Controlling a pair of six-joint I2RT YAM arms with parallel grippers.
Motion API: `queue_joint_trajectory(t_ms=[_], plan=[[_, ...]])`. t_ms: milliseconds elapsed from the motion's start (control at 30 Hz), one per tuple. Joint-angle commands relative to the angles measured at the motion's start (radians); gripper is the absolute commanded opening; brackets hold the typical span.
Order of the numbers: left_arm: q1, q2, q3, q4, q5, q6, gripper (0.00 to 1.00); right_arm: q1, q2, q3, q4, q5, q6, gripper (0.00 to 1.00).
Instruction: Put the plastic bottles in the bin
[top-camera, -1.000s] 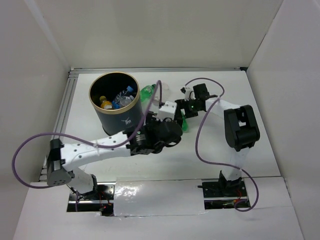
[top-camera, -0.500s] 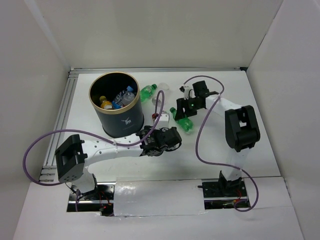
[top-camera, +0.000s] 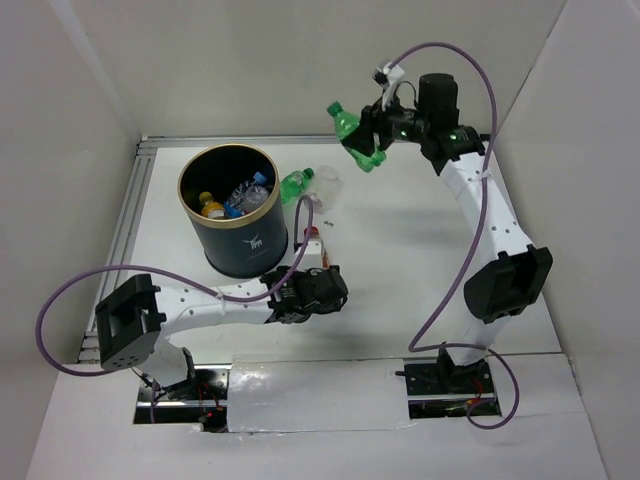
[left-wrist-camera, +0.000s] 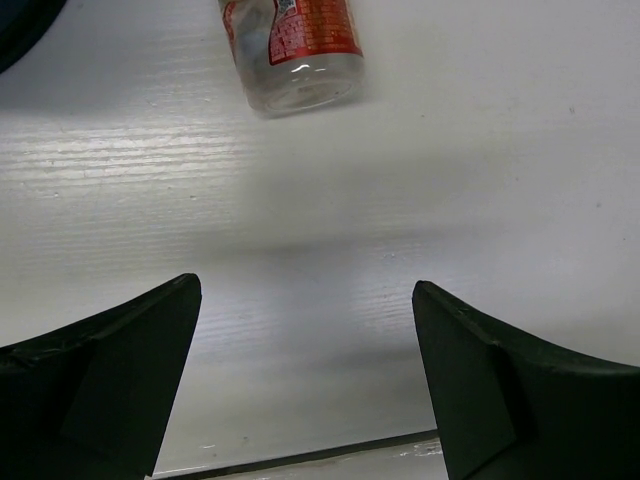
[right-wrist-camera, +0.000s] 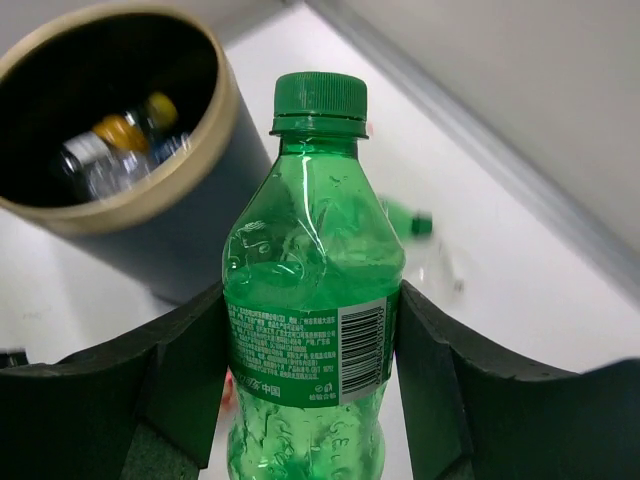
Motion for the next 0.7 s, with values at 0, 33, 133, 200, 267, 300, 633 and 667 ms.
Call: queue_joint_trajectory(t_ms=[0, 33, 133, 200, 267, 300, 633, 667], plan=[[-0.022, -0.043, -0.018, 0.076, 0.006, 0.002, 1.00, 0.093, 0.066, 0.149, 0.158, -0.046, 0.079, 0.06], [-0.022, -0.043, -0.018, 0.076, -0.003, 0.002, 1.00, 0.094, 0.066, 0.150, 0.159, -0.046, 0.093, 0.06], [-0.048, -0.033, -0.018, 0.076, -0.012, 0.029, 1.00, 0.184, 0.120, 0.236, 0.234, -0.057, 0.149, 0.07], [-0.057, -0.024, -0.008, 0.076, -0.021, 0.029, 1.00, 0.256, 0.144, 0.277, 0.275, -0.069, 0.176, 0.07], [-0.066, -0.024, -0.008, 0.064, -0.031, 0.017, 1.00, 0.307, 0.186, 0.305, 0.324, -0.069, 0.185, 0.09], [-0.066, -0.024, -0.008, 0.053, -0.031, 0.017, 1.00, 0.356, 0.203, 0.344, 0.324, -0.069, 0.185, 0.09], [-0.057, 0.025, 0.082, -0.043, -0.129, -0.033, 1.00, 0.467, 0.427, 0.489, 0.344, 0.006, 0.234, 0.84], [-0.057, 0.040, 0.103, -0.056, -0.139, -0.033, 1.00, 0.451, 0.427, 0.489, 0.331, 0.020, 0.234, 0.95]])
